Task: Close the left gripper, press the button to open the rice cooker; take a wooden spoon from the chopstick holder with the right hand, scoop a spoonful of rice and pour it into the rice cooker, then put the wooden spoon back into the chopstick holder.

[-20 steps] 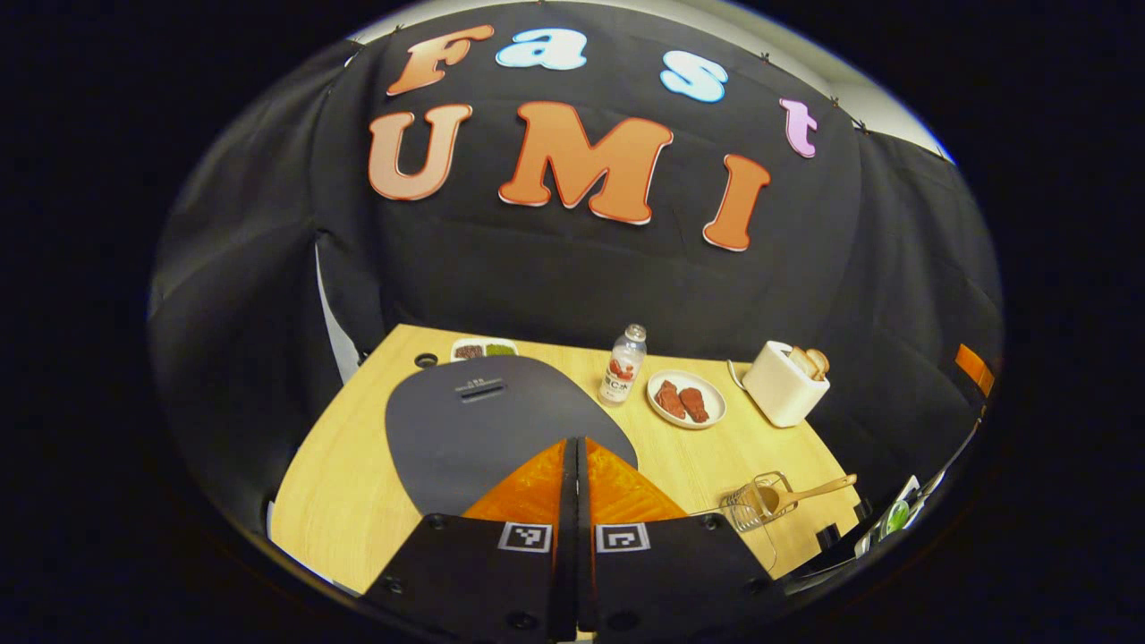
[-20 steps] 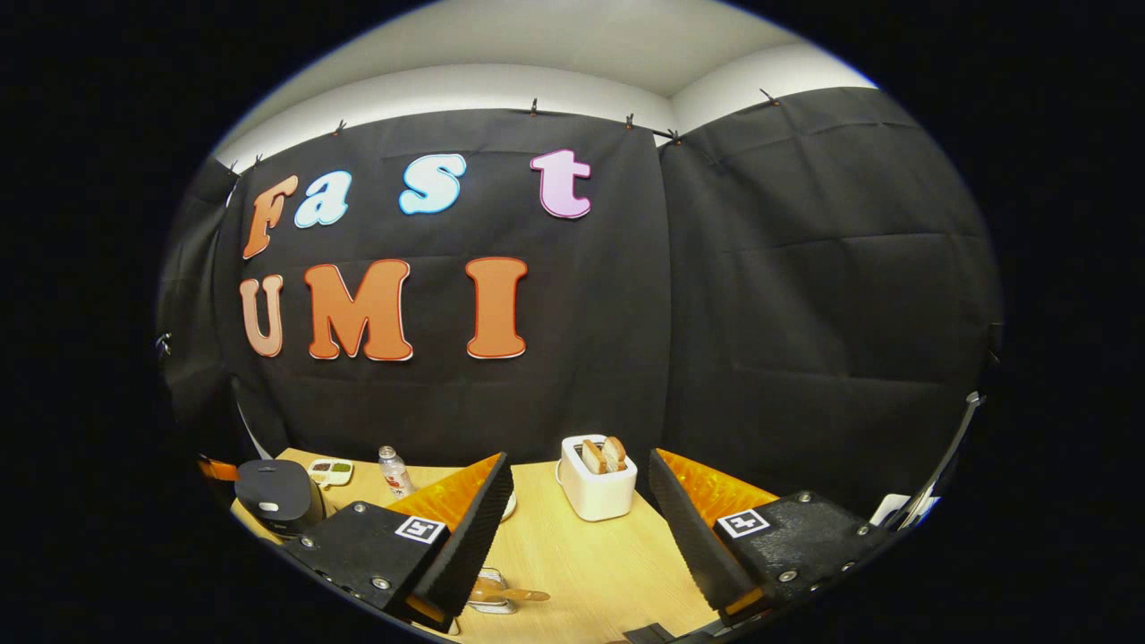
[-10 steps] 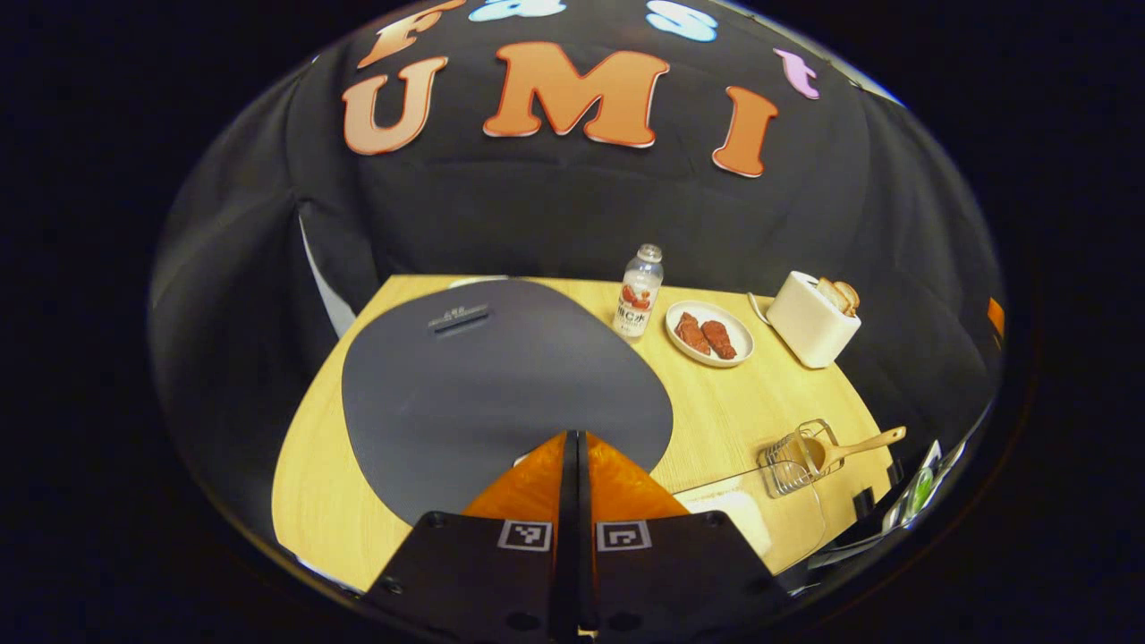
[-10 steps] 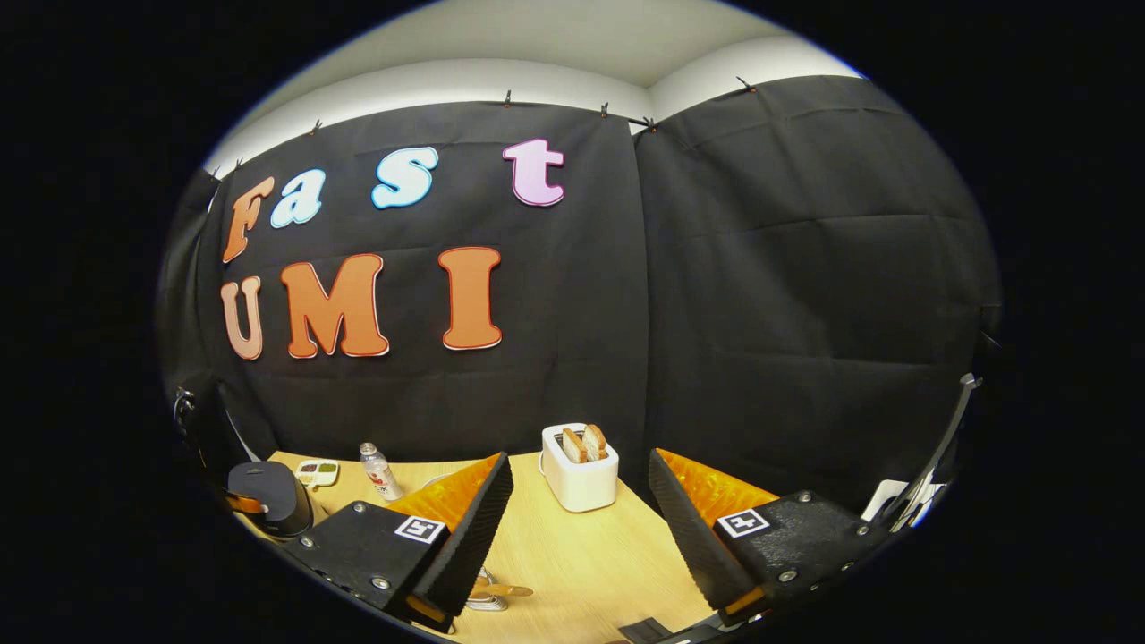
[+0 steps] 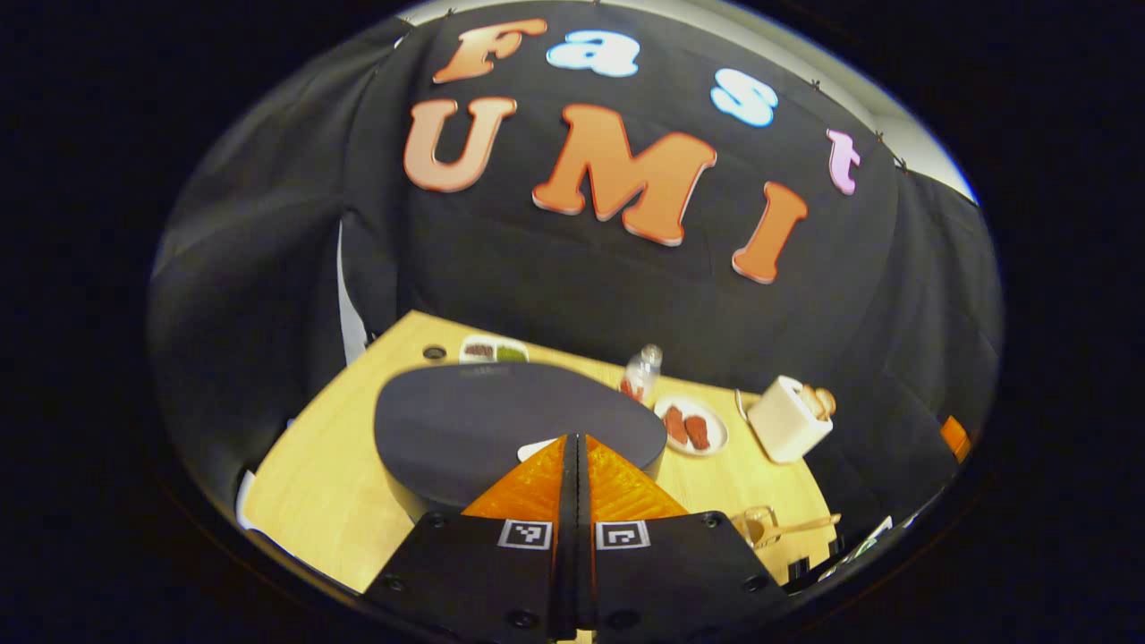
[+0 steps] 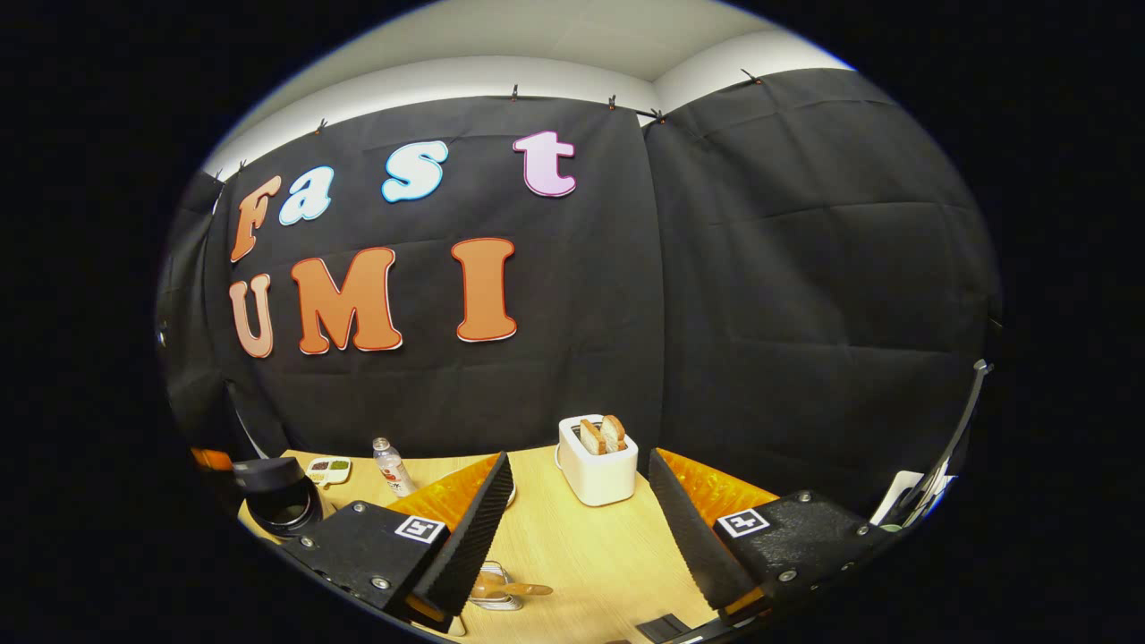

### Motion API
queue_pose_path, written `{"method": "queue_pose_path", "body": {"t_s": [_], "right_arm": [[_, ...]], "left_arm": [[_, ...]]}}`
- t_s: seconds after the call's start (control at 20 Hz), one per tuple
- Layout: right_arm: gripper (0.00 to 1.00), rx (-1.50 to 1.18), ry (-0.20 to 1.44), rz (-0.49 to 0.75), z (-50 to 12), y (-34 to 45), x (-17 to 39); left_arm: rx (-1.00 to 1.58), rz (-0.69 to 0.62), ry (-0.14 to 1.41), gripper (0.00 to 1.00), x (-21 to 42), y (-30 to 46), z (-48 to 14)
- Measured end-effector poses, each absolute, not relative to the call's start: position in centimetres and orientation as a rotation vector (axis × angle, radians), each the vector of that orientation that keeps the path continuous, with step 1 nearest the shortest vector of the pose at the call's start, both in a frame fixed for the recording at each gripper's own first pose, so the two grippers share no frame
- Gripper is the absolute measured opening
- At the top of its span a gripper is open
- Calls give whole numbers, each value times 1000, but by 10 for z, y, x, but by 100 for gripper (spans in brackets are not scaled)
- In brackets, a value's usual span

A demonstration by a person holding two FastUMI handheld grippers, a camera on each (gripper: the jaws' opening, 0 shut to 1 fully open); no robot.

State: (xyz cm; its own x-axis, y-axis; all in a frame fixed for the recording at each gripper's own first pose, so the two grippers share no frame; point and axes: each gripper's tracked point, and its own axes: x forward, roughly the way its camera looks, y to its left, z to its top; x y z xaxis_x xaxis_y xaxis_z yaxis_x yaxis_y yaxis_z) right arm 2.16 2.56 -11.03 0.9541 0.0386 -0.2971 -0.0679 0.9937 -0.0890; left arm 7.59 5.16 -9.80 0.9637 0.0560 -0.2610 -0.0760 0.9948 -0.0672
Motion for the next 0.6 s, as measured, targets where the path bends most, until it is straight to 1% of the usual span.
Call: {"method": "queue_pose_path", "body": {"t_s": [0.05,0.15,0.25,0.35,0.45,0.5,0.6], "right_arm": [[95,-92,295,61,-113,29,21],[95,-68,284,78,-126,37,19],[95,-42,294,99,-148,45,14],[95,-37,291,121,-170,51,9],[95,-58,312,122,-197,51,5],[95,-57,338,127,-210,53,2],[95,-38,379,129,-233,56,-4]], "left_arm": [[-59,73,213,4,70,54,-76],[-55,75,184,4,58,55,-58],[-45,97,174,4,53,63,-59],[9,158,192,5,51,83,-66],[0,174,199,4,48,86,-69],[-13,172,188,5,46,87,-66],[-2,218,146,5,41,102,-54]]}}
